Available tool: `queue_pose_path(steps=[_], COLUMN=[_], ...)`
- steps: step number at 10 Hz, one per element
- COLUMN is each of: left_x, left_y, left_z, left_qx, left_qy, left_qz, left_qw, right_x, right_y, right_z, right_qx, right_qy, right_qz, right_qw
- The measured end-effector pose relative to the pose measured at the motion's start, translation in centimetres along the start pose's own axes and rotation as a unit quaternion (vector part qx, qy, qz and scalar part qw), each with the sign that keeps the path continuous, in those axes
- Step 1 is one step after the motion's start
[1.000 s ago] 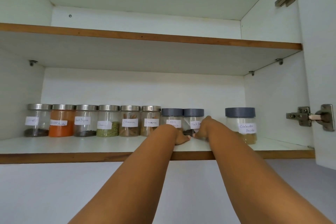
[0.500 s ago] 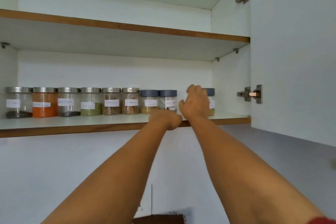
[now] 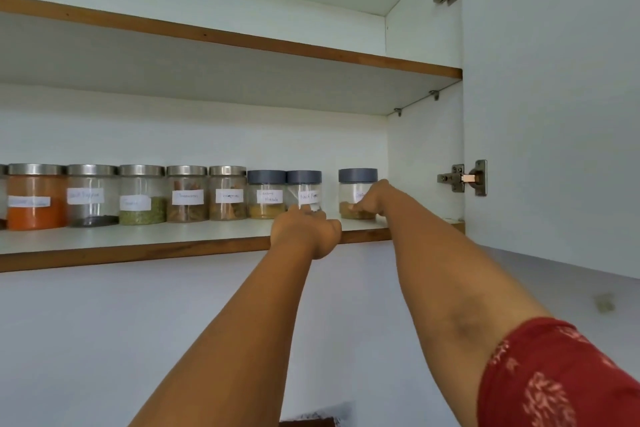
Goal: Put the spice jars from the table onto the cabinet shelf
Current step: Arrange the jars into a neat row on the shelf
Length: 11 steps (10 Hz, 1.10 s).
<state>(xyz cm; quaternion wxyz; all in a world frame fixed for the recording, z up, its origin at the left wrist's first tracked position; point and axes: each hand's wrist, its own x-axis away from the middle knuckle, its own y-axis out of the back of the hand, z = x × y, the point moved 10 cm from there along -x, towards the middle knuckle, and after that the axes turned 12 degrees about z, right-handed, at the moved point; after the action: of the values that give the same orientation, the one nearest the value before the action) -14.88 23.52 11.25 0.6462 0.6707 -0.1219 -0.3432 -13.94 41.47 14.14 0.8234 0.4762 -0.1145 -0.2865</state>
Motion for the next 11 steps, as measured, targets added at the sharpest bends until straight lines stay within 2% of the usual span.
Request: queue_pose_path(steps=[2, 4, 5, 6, 9, 10, 11], left_x=[0.5, 0.1, 0.3, 0.3, 0.2, 0.5, 0.7], left_y=[0.3, 0.1, 0.0, 0.4, 0.1, 0.2, 0.3], left_z=[-0.2, -0.1, -0.2, -0.2, -0.2, -0.2, -0.3], left_qx=[-0.001, 0.003, -0.001, -0.001, 0.01, 0.006, 0.007], left_qy=[0.009, 0.016, 0.014, 0.011, 0.008, 0.011, 0.01], left_qz=[-0.014, -0.021, -0.024, -0.031, -0.02, -0.018, -0.008], left_qw=[1.0, 1.0, 1.0, 0.999, 1.0, 1.0, 1.0], right_x=[-3.9, -8.0, -8.4, -4.3, -5.9, -5.6, -5.0], right_y=[-1.2, -1.4, -1.5, -1.4, -1.1, -1.3, -1.7], right_z=[2.3, 1.3, 1.1, 1.6, 1.6, 1.2, 0.5], right_qx=[0.016, -0.002, -0.007, 0.033, 0.082, 0.086, 0.042], right_qy=[0.012, -0.018, -0.009, -0.008, 0.01, 0.005, 0.0], right_qz=[0.039, 0.021, 0.023, 0.03, 0.029, 0.028, 0.042], right_qw=[0.999, 1.0, 1.0, 0.999, 0.996, 0.996, 0.998])
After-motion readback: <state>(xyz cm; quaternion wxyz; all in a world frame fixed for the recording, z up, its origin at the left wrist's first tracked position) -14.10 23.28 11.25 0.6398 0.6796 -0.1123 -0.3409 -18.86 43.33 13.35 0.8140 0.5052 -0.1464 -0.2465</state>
